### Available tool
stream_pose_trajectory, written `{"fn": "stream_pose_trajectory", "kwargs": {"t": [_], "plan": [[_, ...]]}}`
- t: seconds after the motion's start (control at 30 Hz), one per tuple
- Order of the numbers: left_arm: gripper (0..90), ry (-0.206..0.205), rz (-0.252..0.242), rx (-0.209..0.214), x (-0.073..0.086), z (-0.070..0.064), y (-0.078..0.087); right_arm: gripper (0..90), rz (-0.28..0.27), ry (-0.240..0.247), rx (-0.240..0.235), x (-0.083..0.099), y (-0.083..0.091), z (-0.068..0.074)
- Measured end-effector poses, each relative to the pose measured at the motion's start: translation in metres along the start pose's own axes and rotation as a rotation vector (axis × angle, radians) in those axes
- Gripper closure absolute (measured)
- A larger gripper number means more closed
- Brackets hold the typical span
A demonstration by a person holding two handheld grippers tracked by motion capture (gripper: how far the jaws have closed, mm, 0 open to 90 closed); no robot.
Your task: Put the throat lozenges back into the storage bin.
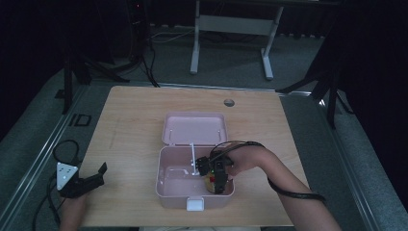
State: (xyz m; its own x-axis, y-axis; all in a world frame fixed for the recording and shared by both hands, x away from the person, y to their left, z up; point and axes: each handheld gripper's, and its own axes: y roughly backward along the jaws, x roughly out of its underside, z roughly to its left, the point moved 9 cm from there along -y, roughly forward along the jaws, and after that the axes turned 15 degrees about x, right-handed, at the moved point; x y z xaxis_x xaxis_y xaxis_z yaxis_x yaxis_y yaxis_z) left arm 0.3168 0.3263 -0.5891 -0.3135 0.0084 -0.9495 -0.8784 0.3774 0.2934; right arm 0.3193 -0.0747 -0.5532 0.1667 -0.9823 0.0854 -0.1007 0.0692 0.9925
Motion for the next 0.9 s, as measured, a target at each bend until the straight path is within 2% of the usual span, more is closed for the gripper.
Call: {"fn": "stream_pose_trajectory", "kwargs": {"t": [0.37, 0.9], "plan": [[0.4, -0.001, 0.002, 0.000, 0.000, 0.000, 0.000, 20.1, 0.061, 0.009, -0.028, 0.000, -0.020, 0.006], [0.4, -0.002, 0.003, 0.000, 0.000, 0.000, 0.000, 17.1, 0.053, 0.000, -0.032, 0.000, -0.016, 0.006]]}}
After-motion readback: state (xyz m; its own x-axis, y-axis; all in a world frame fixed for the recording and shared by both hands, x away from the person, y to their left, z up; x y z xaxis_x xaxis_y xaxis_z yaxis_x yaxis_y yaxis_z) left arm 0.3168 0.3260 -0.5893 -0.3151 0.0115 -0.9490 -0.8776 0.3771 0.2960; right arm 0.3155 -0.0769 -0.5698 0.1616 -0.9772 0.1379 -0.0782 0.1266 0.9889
